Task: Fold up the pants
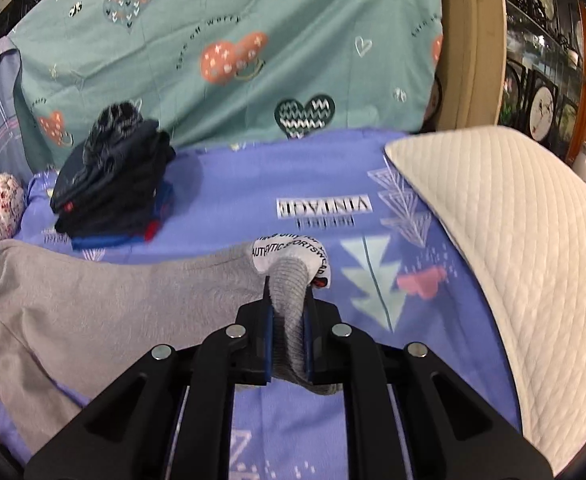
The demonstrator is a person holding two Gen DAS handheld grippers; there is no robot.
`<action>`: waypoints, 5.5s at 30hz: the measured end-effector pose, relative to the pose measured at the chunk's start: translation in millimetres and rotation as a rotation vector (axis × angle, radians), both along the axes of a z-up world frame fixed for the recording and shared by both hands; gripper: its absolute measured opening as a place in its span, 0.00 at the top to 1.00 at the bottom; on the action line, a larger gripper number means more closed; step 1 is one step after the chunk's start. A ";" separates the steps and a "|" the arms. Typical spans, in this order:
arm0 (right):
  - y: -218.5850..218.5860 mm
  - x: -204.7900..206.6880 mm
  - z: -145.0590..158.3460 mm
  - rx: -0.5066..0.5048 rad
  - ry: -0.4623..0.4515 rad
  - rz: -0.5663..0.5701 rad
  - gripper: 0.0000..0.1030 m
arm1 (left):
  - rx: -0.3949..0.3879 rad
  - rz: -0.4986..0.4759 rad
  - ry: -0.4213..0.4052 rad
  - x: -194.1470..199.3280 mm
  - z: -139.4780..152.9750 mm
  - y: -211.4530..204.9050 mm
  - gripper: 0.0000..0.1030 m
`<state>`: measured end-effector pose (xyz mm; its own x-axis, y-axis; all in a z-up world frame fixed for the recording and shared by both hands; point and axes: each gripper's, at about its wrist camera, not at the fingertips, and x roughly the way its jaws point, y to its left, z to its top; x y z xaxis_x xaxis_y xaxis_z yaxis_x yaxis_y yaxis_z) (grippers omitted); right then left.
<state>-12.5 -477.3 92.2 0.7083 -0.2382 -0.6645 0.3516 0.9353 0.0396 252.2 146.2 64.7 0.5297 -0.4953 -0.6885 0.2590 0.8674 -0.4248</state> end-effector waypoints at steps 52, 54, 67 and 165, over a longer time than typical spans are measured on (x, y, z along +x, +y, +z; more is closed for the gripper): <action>63.6 -199.6 -136.5 0.184 0.379 0.199 0.45 | -0.074 0.110 0.367 -117.2 -132.3 14.7 0.62; 71.5 -193.8 -136.1 0.170 0.392 0.213 0.65 | -0.089 0.117 0.364 -115.3 -130.8 14.4 0.70; 19.9 -188.4 13.9 0.275 -0.085 0.198 0.92 | -0.211 0.113 0.060 -212.3 8.7 32.8 0.83; 149.2 -31.7 -157.3 0.468 0.167 0.444 0.38 | 0.086 -0.064 0.305 -1.7 -102.0 -32.7 0.93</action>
<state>-44.1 -328.0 -65.1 0.5508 0.3933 -0.7362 -0.0266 0.8899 0.4555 250.6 113.5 -37.2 0.2619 -0.4539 -0.8517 0.1863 0.8897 -0.4168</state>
